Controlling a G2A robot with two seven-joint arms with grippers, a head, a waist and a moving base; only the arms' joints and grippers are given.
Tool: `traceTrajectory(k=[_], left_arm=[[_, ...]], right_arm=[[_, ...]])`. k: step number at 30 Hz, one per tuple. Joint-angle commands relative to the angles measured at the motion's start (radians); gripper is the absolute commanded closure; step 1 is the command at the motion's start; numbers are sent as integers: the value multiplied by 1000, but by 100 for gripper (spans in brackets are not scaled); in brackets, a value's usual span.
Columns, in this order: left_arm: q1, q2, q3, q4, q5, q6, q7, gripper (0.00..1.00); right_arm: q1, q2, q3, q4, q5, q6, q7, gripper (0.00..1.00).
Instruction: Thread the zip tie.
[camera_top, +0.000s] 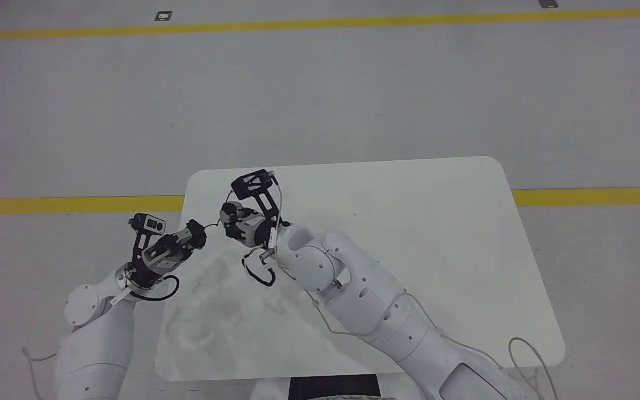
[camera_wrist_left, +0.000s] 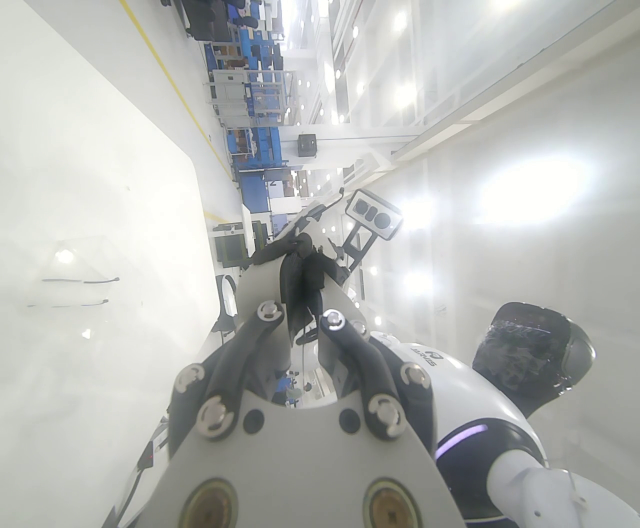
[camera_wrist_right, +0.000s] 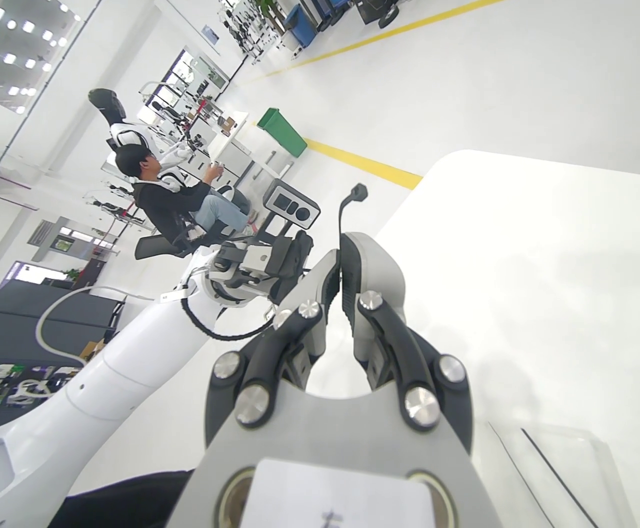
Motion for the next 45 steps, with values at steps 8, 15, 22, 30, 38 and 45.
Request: traceTrajectory(k=[8,15,22,30,38,45], left_arm=[[0,0,0,0,0,0,0,100],[0,0,0,0,0,0,0,100],[0,0,0,0,0,0,0,100],[0,0,0,0,0,0,0,100],[0,0,0,0,0,0,0,100],[0,0,0,0,0,0,0,100]], right_arm=[[-3,-4,4,5,27,20,-1,100],[-10,-5,15,11,64,18,-13,100],[-17,-5,28,13,97,25,-15,100],[-26,-5,39,10,139,22,-14,100],[-29,-6,39,1,164,50,0,100],[-31,-8,32,3,176,84,0,100]])
